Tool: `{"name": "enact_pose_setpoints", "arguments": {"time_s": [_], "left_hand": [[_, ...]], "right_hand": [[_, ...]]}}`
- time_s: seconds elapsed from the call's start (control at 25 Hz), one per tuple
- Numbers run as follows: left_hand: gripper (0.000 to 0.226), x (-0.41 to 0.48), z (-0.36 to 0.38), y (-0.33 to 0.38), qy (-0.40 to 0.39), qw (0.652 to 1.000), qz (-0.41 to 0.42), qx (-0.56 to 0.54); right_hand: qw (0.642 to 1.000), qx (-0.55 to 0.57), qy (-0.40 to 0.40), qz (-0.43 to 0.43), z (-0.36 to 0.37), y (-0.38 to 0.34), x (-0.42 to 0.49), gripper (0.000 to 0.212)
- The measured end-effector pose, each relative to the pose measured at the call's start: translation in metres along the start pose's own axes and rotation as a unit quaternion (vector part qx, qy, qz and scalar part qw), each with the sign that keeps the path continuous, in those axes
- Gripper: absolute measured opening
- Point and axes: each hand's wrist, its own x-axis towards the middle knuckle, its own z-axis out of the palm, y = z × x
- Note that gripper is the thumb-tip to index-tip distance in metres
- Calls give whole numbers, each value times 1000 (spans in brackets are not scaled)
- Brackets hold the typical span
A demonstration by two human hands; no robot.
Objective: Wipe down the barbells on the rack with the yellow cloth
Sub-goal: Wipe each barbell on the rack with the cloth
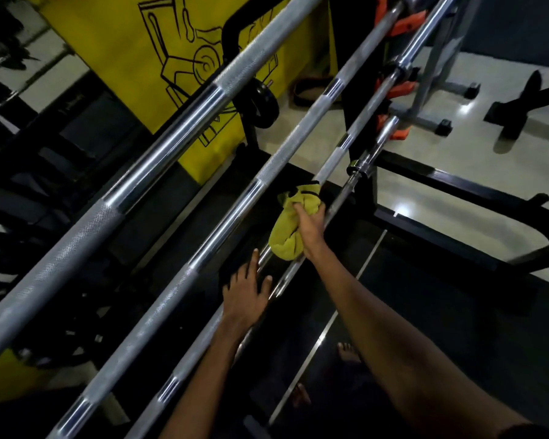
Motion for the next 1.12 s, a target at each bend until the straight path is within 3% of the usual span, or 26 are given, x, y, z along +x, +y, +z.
{"name": "enact_pose_setpoints", "arguments": {"time_s": [0.08, 0.16, 0.24, 0.36, 0.4, 0.52, 0.6, 0.76, 0.96, 1.04, 1.12], "left_hand": [[68, 2, 0, 4, -14, 999, -36, -9], [67, 9, -1, 12, -11, 998, -53, -20], [65, 19, -1, 24, 2, 999, -40, -37], [67, 37, -1, 42, -7, 999, -23, -22], [70, 43, -4, 45, -24, 999, -32, -5], [74, 62, -8, 50, -80, 996, -30, 27], [75, 79, -9, 56, -82, 997, -1, 11], [76, 102, -6, 69, -49, 994, 94, -23], [72, 130, -9, 91, -16, 979, 199, -43], [70, 140, -9, 101, -4, 976, 208, -59], [70, 145, -8, 105, -3, 973, 221, -71]], "right_hand": [[998, -46, -36, 37, -12, -11, 14, 70], [978, -202, -44, 34, -12, -22, 15, 79], [927, -369, -23, -58, -7, -26, 0, 84], [805, -528, -43, -268, -12, -22, -14, 81], [780, -543, -80, -301, -17, -25, -9, 79], [749, -551, -163, -330, -30, -47, 23, 71], [761, -538, -152, -328, -35, -64, 49, 69], [812, -498, -41, -299, -34, -84, 83, 74], [765, -550, -74, -327, -39, -89, 106, 76], [786, -521, -20, -333, -41, -100, 123, 80], [827, -486, 35, -279, -36, -111, 136, 85]]}}
